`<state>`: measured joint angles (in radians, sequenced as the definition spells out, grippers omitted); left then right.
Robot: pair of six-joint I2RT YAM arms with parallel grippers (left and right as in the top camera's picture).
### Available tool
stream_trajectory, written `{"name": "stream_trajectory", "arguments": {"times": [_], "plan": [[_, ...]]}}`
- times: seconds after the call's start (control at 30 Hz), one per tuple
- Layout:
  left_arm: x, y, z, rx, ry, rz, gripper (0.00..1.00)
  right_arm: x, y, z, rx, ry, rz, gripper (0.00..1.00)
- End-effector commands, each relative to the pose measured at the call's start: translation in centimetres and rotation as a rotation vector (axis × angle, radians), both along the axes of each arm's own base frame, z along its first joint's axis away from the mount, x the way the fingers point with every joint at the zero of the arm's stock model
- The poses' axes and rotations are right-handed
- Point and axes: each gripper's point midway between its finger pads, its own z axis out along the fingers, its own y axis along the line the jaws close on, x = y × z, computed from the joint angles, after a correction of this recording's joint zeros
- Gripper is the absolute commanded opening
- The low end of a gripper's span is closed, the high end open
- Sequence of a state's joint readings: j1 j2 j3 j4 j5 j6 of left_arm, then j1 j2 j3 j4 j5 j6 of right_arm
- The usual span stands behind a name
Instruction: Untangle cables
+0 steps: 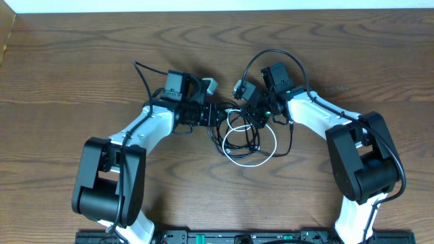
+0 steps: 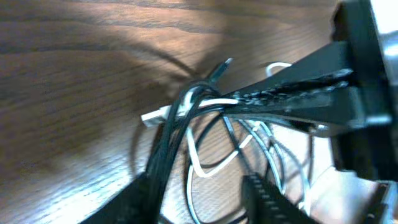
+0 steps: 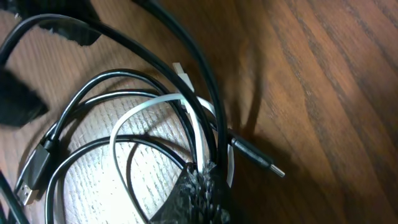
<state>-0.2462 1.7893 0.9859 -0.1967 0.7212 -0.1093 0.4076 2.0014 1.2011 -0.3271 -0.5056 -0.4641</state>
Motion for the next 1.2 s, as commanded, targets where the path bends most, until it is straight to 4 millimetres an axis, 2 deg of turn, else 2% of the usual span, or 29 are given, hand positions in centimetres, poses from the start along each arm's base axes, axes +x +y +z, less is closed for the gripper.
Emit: {"name": "stream_trajectory", "arguments": {"times": [0.0,0.1,0.2,0.4,0.5,0.67,0.87,0.97,1.17], "plan": [[0.1,-1.2,1.8,-0.084,0.016,-0.011,0.52,-0.2,0.6,1.8,0.052,0.016,-0.033,0.01],[0.2,-1.2,1.9,-0.094,0.033,0.013,0.52,-0.1,0.7,2.3,0.057,0.008,-0.034,0.01],[0.5,-1.3,2.0,-0.098,0.026,0.018,0.52,0.0,0.7,2.7,0.061,0.0,-0.034,0.09],[0.8,-0.7,1.4,-0.055,0.018,0.044,0.52,-0.4,0.6,2.4,0.052,0.017,-0.034,0.13],[0.8,-0.6,1.4,-0.054,0.021,0.045,0.52,-0.2,0.4,2.1,0.038,0.014,-0.041,0.19],[0.7,-0.6,1.3,-0.053,0.024,0.045,0.51,-0.3,0.4,0.9,0.03,0.033,-0.041,0.19],[0.5,-0.6,1.2,-0.051,0.033,0.045,0.51,-0.3,0.4,0.7,0.029,0.036,-0.04,0.18],[0.4,-0.6,1.2,-0.052,0.041,0.044,0.51,-0.3,0.3,0.6,0.02,0.035,-0.044,0.22],[0.0,-1.0,1.1,-0.051,0.053,0.036,0.51,0.0,-0.3,-0.1,-0.021,0.024,-0.063,0.21]]}}
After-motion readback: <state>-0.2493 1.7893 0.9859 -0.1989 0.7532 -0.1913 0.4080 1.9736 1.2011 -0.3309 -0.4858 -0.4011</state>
